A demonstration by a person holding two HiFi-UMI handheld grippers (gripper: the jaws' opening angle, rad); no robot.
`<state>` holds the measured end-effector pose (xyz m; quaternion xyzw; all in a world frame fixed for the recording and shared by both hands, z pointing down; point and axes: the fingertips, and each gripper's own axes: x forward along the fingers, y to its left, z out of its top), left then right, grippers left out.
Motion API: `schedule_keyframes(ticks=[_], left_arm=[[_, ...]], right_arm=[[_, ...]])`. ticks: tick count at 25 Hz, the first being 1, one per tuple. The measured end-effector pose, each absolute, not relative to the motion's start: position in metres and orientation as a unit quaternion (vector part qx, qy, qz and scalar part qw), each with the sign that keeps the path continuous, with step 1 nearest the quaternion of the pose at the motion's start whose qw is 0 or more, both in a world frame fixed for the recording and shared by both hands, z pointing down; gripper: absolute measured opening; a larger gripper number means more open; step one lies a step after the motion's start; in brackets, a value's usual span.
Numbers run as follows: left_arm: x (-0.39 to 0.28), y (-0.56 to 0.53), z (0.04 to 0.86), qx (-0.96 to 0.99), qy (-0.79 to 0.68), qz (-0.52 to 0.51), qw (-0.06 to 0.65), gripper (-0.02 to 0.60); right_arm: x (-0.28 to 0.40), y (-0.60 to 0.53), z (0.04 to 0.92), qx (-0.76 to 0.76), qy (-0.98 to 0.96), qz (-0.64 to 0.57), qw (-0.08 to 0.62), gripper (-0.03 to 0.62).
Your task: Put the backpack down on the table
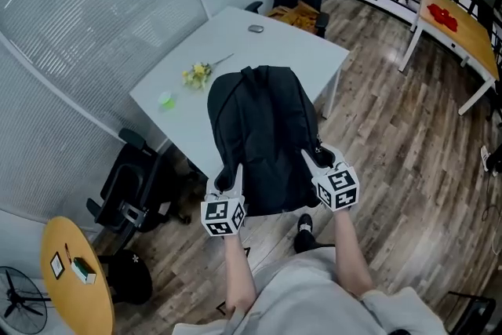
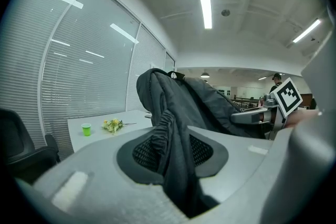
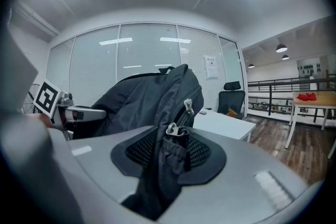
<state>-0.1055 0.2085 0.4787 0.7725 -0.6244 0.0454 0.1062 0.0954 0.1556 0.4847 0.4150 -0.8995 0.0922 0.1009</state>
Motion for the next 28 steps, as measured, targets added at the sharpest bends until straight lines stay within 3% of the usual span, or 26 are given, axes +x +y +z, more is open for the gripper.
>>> schedule_keyframes(ticks=[13, 28], left_arm=[[-0.069, 0.112, 0.481, 0.75, -0.651, 0.06, 0.104, 0.106], [-0.074, 0.034, 0.478, 0.759, -0.637, 0.076, 0.114, 0.105]], right_arm=[[0.127, 0.046, 0.5, 0.383, -0.912, 0.111, 0.093, 0.123], [0.12, -0.029, 0.507, 0.387, -0.908, 0.131, 0.089, 0.123]])
